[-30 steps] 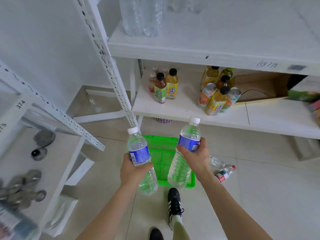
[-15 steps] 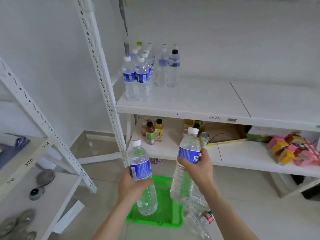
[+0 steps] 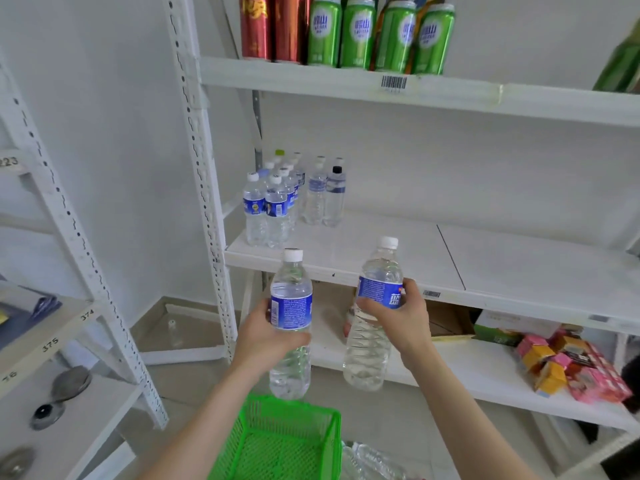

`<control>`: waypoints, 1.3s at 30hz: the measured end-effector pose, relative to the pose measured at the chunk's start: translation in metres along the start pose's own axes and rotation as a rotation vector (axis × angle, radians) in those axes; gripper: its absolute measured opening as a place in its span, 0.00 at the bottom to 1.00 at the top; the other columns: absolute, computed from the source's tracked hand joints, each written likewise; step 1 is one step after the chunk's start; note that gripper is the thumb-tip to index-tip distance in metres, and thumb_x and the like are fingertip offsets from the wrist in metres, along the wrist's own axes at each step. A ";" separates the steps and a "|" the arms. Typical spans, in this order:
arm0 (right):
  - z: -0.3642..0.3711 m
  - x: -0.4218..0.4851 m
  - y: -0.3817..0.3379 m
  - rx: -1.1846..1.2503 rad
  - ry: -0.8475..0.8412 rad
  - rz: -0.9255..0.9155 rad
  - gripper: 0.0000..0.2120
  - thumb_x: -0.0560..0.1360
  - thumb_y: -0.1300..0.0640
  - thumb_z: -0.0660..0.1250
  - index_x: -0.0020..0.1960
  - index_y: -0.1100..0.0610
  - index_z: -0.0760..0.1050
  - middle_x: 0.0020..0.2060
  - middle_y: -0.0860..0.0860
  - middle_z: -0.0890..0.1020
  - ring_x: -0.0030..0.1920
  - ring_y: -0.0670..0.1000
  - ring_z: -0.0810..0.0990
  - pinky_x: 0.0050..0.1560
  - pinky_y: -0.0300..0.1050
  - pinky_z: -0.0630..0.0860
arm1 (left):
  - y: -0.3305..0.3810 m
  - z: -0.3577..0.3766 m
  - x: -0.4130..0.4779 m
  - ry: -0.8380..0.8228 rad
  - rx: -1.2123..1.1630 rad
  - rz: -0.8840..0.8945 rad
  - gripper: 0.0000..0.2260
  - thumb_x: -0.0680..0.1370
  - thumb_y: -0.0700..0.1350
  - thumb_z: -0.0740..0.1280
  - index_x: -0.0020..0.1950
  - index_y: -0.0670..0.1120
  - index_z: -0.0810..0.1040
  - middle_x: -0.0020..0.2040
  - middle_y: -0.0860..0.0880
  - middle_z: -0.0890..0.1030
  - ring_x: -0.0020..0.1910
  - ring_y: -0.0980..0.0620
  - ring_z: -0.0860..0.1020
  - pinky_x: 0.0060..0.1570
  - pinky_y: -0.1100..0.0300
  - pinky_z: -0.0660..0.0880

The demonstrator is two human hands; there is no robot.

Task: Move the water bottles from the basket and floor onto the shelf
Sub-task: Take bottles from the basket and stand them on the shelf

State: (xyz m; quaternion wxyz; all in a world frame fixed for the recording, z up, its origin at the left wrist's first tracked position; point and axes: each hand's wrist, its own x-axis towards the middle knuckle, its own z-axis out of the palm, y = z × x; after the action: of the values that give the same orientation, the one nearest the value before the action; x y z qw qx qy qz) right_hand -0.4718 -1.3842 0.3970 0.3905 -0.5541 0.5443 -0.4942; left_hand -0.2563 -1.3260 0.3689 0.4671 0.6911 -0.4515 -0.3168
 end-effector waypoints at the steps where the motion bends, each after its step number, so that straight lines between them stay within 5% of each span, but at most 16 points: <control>1: -0.002 0.004 -0.003 0.008 -0.011 -0.009 0.26 0.60 0.50 0.81 0.52 0.46 0.72 0.44 0.47 0.82 0.43 0.48 0.84 0.46 0.49 0.83 | 0.005 0.000 0.003 -0.001 -0.009 0.014 0.25 0.55 0.47 0.80 0.49 0.56 0.77 0.42 0.57 0.84 0.41 0.59 0.82 0.42 0.59 0.78; 8: 0.009 0.045 -0.014 0.068 -0.066 -0.044 0.23 0.61 0.50 0.81 0.50 0.42 0.71 0.44 0.45 0.82 0.39 0.44 0.83 0.30 0.30 0.75 | 0.029 0.002 0.042 0.002 -0.064 0.032 0.25 0.58 0.45 0.81 0.50 0.55 0.76 0.43 0.56 0.84 0.42 0.58 0.82 0.43 0.59 0.78; 18: 0.062 0.147 0.001 0.196 -0.085 -0.034 0.25 0.62 0.59 0.81 0.55 0.48 0.75 0.44 0.48 0.84 0.41 0.47 0.84 0.35 0.36 0.78 | 0.035 0.015 0.173 -0.048 -0.017 0.068 0.28 0.54 0.50 0.81 0.51 0.56 0.75 0.45 0.57 0.83 0.44 0.58 0.82 0.48 0.55 0.81; 24: 0.075 0.218 0.019 0.219 -0.090 -0.004 0.25 0.62 0.65 0.80 0.53 0.50 0.76 0.45 0.53 0.84 0.43 0.54 0.84 0.36 0.44 0.81 | 0.041 0.041 0.248 -0.095 -0.005 0.077 0.28 0.55 0.47 0.81 0.51 0.55 0.75 0.46 0.57 0.83 0.45 0.59 0.82 0.41 0.66 0.75; 32: 0.095 0.316 0.036 0.163 -0.167 -0.020 0.26 0.61 0.65 0.80 0.53 0.50 0.75 0.45 0.47 0.84 0.40 0.43 0.83 0.34 0.33 0.76 | 0.043 0.084 0.334 -0.073 -0.036 0.062 0.30 0.58 0.41 0.82 0.56 0.51 0.74 0.49 0.57 0.82 0.45 0.62 0.80 0.39 0.70 0.72; 39: 0.126 0.386 0.053 0.157 -0.174 -0.016 0.27 0.61 0.64 0.80 0.55 0.49 0.74 0.45 0.45 0.84 0.44 0.46 0.83 0.42 0.40 0.79 | 0.032 0.111 0.400 -0.026 -0.037 0.031 0.29 0.57 0.39 0.79 0.54 0.52 0.74 0.48 0.55 0.83 0.46 0.56 0.81 0.44 0.62 0.76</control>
State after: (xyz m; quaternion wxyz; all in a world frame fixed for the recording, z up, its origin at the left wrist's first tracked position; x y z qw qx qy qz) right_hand -0.3923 -1.7847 0.3673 0.4745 -0.5670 0.4637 -0.4882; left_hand -0.2055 -1.7393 0.3516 0.4786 0.6711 -0.4623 -0.3268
